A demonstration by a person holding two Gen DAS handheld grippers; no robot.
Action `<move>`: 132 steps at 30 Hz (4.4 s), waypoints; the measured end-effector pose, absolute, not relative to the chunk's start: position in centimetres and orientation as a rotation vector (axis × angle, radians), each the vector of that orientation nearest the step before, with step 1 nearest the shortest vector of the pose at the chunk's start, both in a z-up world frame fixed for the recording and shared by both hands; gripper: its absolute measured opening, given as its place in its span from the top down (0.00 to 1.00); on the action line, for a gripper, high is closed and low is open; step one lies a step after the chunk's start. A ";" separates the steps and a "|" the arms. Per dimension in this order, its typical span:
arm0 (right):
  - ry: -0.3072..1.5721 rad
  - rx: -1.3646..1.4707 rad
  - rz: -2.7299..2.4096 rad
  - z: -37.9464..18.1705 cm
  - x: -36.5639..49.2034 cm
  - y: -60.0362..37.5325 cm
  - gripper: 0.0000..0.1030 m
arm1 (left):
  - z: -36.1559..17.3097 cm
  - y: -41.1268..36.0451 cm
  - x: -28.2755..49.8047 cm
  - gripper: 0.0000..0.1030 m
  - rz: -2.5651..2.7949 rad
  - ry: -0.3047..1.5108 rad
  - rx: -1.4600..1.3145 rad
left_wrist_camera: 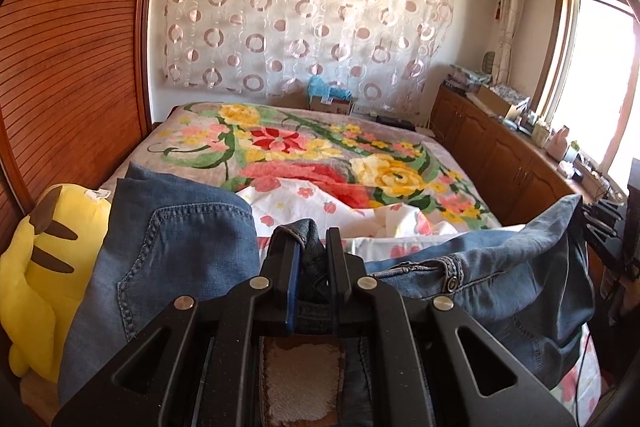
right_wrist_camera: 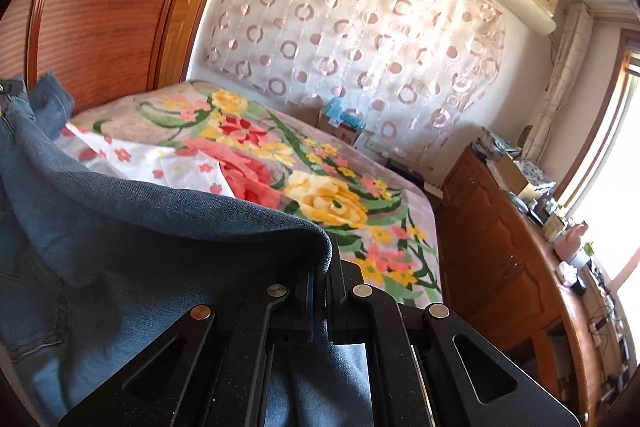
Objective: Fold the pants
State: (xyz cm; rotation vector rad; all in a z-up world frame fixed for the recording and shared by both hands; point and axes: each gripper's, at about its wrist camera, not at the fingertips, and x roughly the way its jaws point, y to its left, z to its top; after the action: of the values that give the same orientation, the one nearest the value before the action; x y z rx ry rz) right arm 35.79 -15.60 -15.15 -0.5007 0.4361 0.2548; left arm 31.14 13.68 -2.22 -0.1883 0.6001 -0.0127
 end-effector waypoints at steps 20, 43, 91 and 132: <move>0.580 -0.481 0.276 -13.5 40.1 -16.2 0.96 | -2.8 12.1 28.5 0.25 -0.031 0.592 -0.019; 0.700 -0.313 0.299 -13.9 32.5 -26.6 0.51 | -8.0 4.0 25.1 0.18 -0.237 0.792 0.050; 0.645 -0.154 0.084 -8.2 36.0 -28.9 0.60 | -5.9 5.4 20.0 0.19 -0.257 0.745 -0.003; 0.744 0.063 0.182 -13.4 27.4 -32.7 0.66 | -6.8 8.6 13.3 0.19 -0.172 0.718 -0.044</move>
State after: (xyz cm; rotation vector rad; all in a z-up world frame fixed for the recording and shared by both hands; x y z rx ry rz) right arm 27.43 -32.73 -13.40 0.0626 0.7436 0.1825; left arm 13.25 8.56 -6.83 -0.0440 0.7181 -0.1720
